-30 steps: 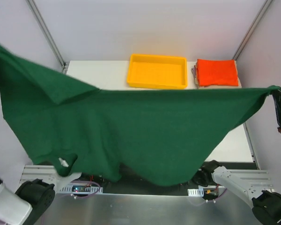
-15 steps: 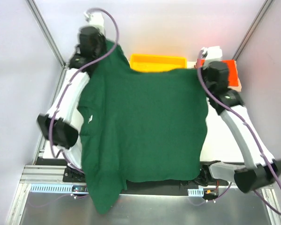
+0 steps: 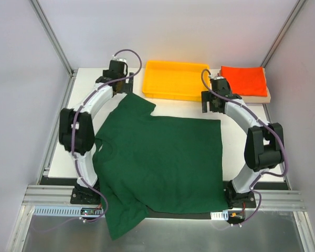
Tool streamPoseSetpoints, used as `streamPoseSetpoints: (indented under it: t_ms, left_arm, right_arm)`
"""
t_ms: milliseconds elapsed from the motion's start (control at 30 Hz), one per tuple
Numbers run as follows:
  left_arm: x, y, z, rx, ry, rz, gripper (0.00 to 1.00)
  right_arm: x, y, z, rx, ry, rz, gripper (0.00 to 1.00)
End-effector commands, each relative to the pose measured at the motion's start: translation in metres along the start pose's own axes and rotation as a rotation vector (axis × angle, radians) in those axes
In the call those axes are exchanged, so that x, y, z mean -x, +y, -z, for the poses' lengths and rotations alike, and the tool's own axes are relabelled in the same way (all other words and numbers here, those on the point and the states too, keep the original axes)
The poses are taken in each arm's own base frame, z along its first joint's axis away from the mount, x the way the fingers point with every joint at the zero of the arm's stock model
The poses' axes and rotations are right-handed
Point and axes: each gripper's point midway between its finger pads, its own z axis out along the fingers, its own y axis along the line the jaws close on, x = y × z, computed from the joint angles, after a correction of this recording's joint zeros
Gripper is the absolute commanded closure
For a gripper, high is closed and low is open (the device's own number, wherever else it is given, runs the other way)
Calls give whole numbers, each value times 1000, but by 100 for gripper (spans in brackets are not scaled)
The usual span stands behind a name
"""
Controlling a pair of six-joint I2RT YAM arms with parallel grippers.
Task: Fold and stack the t-shirts
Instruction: Flatten out the tshirt
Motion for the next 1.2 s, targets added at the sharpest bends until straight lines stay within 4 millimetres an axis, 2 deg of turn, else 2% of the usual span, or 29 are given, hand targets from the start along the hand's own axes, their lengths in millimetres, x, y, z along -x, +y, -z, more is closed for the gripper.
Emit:
streamPoseSetpoints:
  t_ms: [0,100,133,167,200,233,300,367,467,633,767,1033,1167]
  left_arm:
    - [30,16,83,-21,-140,235,1]
    - [-21,1,107,-111,-37,368,1]
    - [-37,-6,114,-149,-3,414,1]
    - [-56,-13,119,-178,35,458,1]
    - [-73,-18,122,-198,71,495,1]
    - [-86,-21,123,-203,101,532,1]
    - [-105,-22,120,-197,147,549,1]
    - [-122,-23,110,-176,199,554,1]
    - [-138,-24,93,-171,270,581,1]
    - [-143,-24,59,-182,350,595,1]
    - [-150,-28,33,-212,422,607,1]
    - [-146,-14,-10,-218,476,672,1]
    - [-132,-14,-25,-243,477,677,1]
  right_arm:
    - [29,0,58,75,-125,-154,4]
    - [0,22,83,218,-85,-252,4]
    - [-13,34,87,274,-62,-303,4]
    - [-35,49,89,352,-23,-331,4]
    - [-35,58,94,409,-34,-370,4]
    - [-50,67,91,453,-9,-382,4]
    - [-61,76,87,493,17,-381,4]
    - [-73,74,77,456,70,-370,4]
    - [-84,67,51,381,121,-352,4]
    - [-82,76,16,428,213,-377,4]
    - [-81,74,-9,413,271,-405,4]
    - [-64,64,-30,413,326,-443,4]
    - [-53,56,-38,408,322,-461,4]
